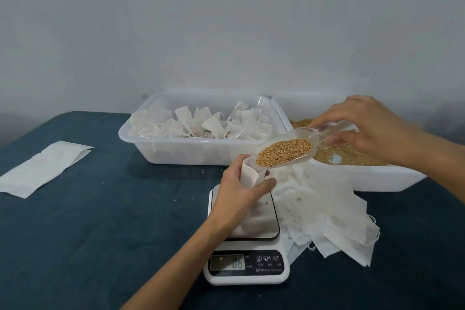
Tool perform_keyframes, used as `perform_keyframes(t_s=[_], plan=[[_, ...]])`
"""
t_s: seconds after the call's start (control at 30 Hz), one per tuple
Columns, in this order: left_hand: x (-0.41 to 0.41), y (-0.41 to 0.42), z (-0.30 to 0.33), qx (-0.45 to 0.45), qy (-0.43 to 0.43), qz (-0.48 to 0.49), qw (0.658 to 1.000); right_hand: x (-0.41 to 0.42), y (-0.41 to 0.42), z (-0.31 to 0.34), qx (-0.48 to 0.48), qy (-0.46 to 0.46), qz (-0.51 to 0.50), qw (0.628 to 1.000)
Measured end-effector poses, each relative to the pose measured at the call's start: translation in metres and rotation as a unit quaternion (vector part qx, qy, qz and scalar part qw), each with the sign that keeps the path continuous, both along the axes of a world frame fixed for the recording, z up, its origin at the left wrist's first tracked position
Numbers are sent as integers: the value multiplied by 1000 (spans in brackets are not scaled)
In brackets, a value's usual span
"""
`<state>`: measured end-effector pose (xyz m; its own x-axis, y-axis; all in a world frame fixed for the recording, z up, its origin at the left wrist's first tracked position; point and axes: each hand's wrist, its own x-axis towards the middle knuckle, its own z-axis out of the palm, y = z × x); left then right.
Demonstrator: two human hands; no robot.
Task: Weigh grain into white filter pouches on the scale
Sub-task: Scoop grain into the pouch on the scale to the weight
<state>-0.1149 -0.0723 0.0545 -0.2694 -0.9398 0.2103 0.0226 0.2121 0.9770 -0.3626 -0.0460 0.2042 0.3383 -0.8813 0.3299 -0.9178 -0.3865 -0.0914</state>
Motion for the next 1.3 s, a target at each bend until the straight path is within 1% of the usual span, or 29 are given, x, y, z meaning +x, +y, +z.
perform_keyframes(t_s=[0.27, 0.93, 1.3], plan=[[-1, 1, 0, -3, -12, 2, 1000, 1, -2, 3, -3, 10, -5, 1000], [-1, 0, -1, 9, -12, 10, 1000, 7, -3, 3, -29, 36, -12, 999], [0, 0, -1, 8, -10, 9, 1000, 9, -2, 3, -27, 40, -18, 999]])
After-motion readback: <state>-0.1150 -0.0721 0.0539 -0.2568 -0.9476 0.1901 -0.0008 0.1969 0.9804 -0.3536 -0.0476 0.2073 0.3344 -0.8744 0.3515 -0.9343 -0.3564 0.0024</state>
